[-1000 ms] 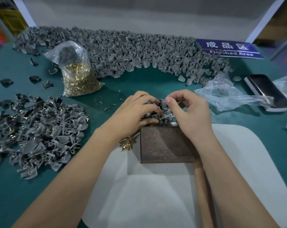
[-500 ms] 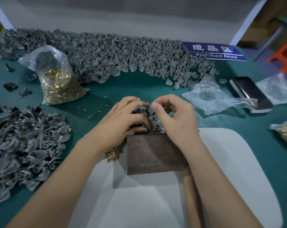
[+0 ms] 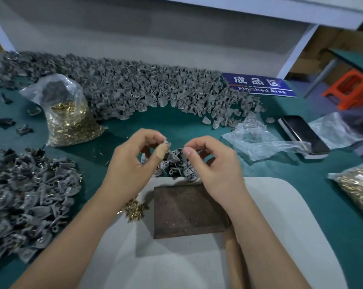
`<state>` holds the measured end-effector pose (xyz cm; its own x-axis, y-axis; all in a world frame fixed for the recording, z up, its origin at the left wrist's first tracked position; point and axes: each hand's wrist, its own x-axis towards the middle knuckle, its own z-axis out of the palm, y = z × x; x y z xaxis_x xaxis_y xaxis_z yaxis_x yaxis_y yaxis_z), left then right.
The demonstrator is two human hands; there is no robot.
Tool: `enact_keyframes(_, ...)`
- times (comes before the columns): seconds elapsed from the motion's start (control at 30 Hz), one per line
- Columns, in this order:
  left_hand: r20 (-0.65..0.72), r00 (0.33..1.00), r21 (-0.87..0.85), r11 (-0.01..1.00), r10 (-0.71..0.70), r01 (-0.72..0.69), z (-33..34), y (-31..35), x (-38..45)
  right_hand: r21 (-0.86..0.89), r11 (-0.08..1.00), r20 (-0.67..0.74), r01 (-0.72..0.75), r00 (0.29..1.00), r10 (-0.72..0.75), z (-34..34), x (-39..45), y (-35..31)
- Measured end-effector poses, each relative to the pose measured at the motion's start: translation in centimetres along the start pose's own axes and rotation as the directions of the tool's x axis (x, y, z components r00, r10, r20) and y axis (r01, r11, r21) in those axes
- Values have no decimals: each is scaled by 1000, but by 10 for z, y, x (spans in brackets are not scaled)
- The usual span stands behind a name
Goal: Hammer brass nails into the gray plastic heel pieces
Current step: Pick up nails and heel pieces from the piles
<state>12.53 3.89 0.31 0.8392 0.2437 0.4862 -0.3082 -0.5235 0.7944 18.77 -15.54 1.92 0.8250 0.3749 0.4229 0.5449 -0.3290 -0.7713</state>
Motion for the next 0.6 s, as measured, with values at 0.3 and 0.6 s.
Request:
enact_keyframes(0.3,47,984,-389,905,-169,174,7,14,-1,35,996,-40,85,996,-84,5,-4,-14)
enact_keyframes(0.6,28,989,-405,902,-147,146,10,20,-5,33,981,-61,190,980,-188,7,-4,-18)
